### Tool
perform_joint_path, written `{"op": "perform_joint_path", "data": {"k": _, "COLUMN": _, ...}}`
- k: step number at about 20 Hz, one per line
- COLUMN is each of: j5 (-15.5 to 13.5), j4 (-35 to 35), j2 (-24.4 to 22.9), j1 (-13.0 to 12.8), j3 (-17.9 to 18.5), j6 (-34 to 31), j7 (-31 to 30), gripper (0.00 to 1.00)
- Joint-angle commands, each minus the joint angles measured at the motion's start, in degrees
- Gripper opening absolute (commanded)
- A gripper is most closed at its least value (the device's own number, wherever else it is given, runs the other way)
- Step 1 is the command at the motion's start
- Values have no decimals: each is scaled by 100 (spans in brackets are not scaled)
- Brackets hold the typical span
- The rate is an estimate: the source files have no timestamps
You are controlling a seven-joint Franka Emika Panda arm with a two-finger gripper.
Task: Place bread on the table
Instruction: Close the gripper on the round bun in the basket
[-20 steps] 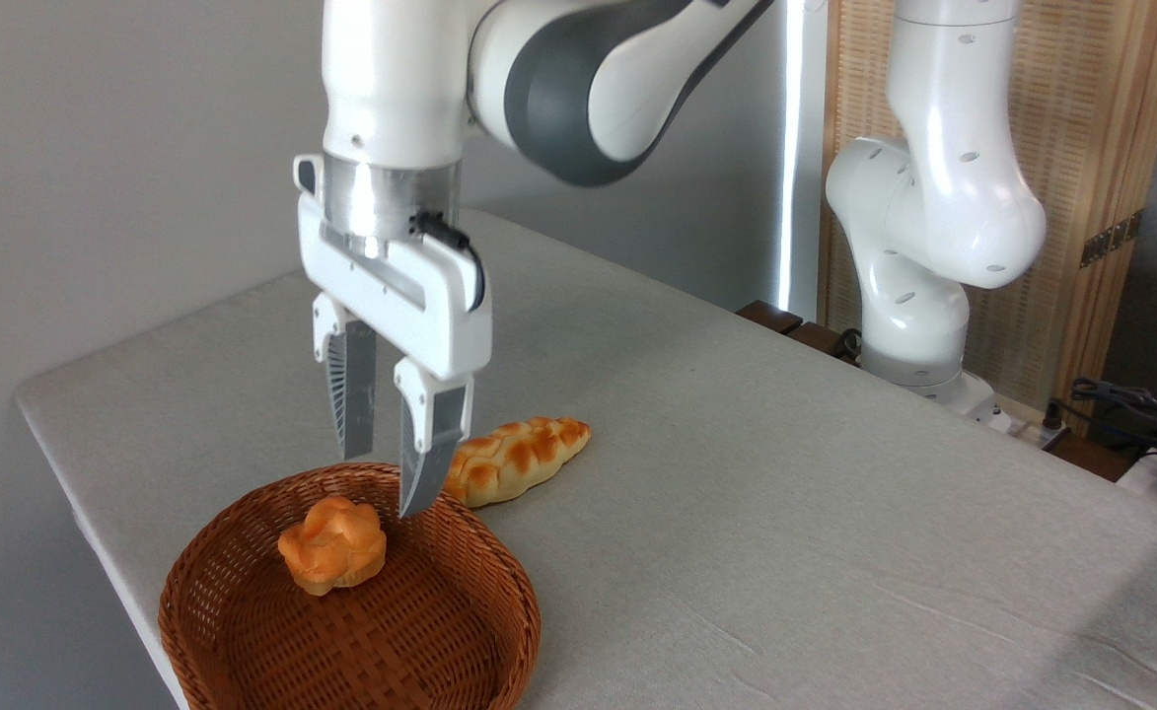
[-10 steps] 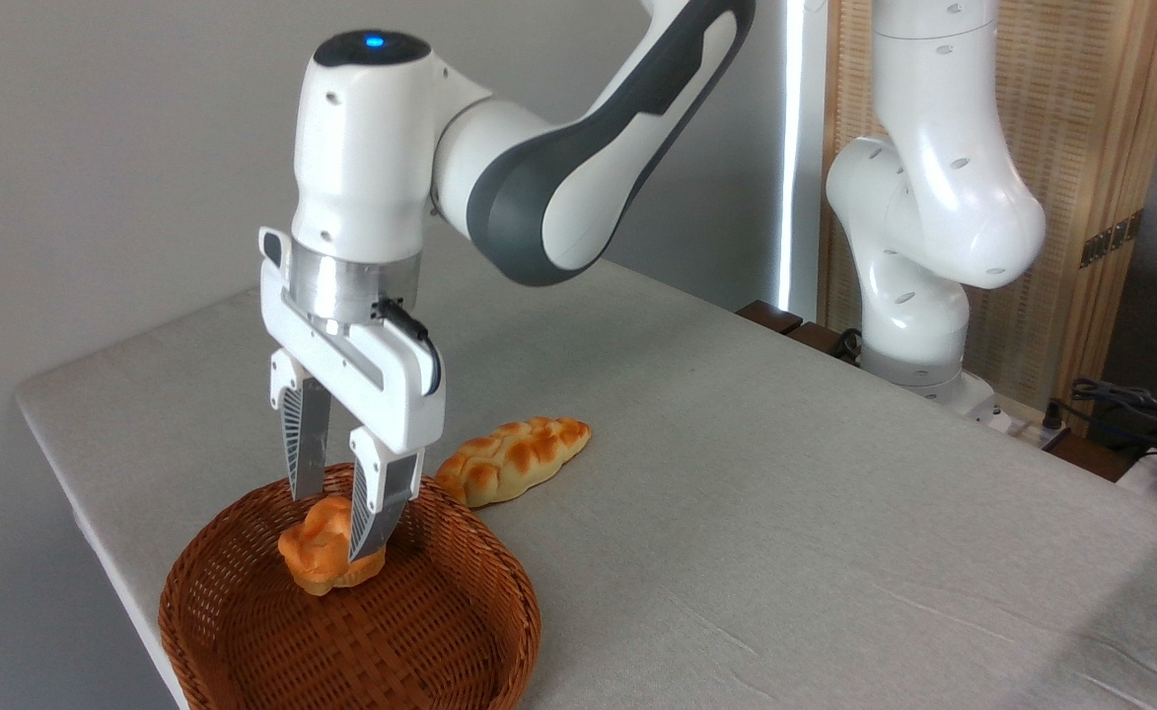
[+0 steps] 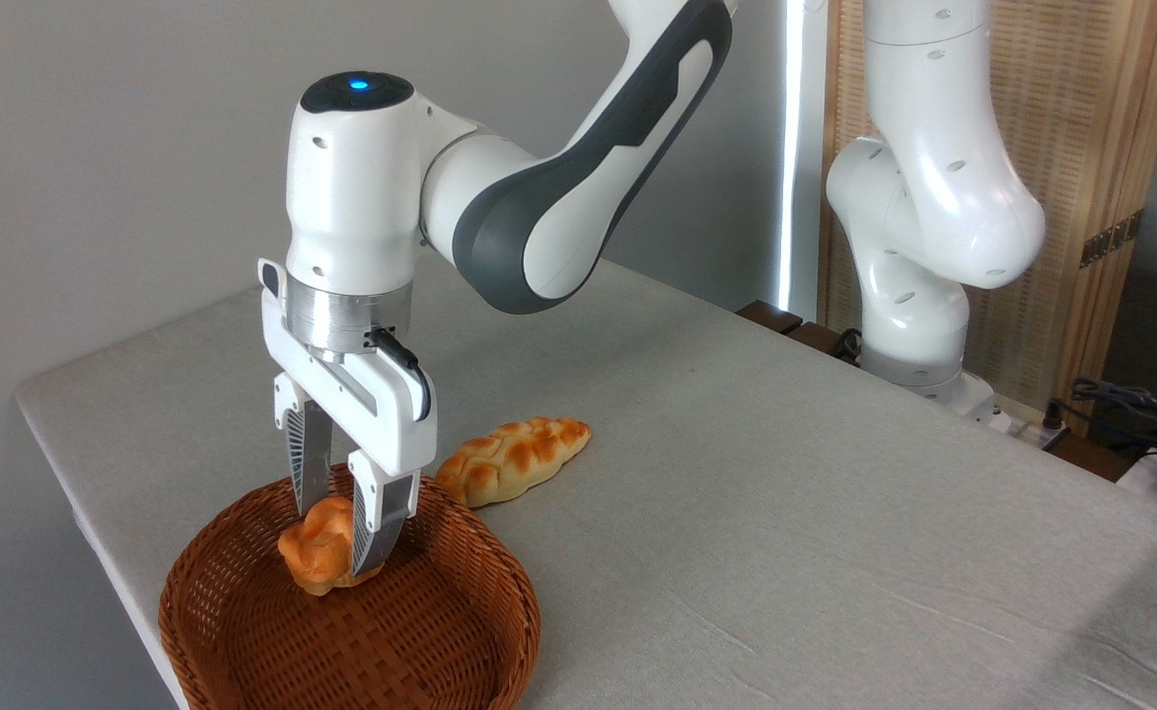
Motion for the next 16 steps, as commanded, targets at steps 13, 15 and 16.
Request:
{"op": "perform_joint_path", "data": {"k": 13, "j5": 55, "j4": 64, "j2": 102, "j1": 49, "j3": 8, "j6": 30, "j7": 511, "gripper": 50}}
{"op": "perform_joint_path", "data": {"k": 15, "j5": 55, "j4": 73, "j2": 93, "j1": 49, "j3": 9, "j6": 30, "j7": 511, "gripper": 50}}
{"op": "perform_joint_path", "data": {"k": 16, "j5": 46, "j4": 82, "j2": 84, "j1": 49, "j3": 26, "j6": 39, "j7": 485, "gripper": 50}}
